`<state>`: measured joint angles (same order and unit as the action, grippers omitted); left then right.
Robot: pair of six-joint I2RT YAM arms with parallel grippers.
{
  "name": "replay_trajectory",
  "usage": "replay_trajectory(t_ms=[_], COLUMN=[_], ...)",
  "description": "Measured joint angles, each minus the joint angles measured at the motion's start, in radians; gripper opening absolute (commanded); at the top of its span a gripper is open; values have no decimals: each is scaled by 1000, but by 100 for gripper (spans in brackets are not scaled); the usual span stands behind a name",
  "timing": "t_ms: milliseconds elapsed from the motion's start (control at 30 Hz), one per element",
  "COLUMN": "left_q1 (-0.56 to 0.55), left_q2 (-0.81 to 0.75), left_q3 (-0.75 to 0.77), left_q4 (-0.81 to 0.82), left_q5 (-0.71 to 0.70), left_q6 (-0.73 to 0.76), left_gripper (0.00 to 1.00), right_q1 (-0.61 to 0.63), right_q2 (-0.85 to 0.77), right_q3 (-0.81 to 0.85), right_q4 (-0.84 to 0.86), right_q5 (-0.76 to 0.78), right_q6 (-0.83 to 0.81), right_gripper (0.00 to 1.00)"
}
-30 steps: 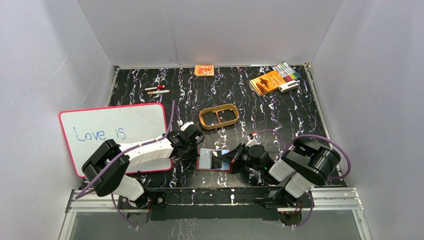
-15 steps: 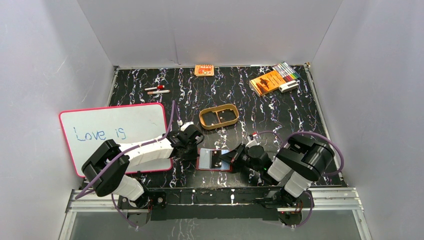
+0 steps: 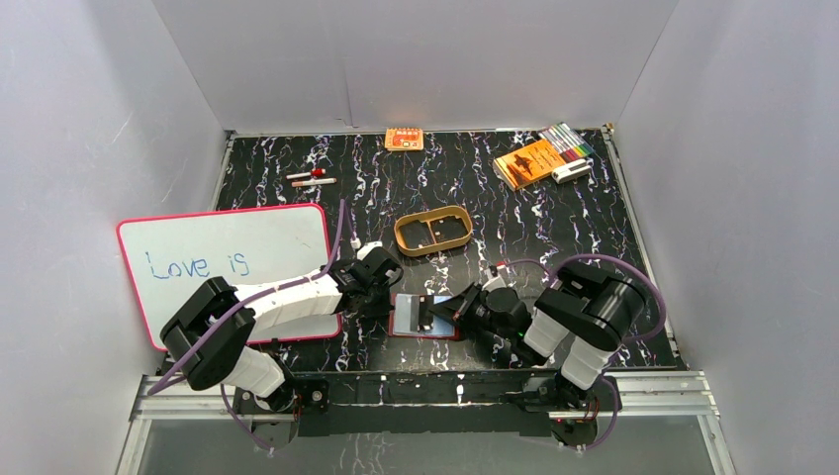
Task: Put the credit cards into the card holder
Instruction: Insert the credit card into the card holder.
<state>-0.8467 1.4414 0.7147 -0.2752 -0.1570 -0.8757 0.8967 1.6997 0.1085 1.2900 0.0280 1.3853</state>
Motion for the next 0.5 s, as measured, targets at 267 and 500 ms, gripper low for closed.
replay_trajectory(t_ms=[267, 500], left_q1=[0, 0], left_q2=[0, -8], left_q3=[-1, -10], left_q4=[3, 11], left_q5=[4, 5], left_q6=[-1, -8], left_gripper=[0, 0], right_q1=[37, 60], right_q2=[27, 55], right_q3=[35, 61], right_q4=[0, 1], right_q5=[14, 24], right_q6=[2, 10], right_gripper=[0, 22])
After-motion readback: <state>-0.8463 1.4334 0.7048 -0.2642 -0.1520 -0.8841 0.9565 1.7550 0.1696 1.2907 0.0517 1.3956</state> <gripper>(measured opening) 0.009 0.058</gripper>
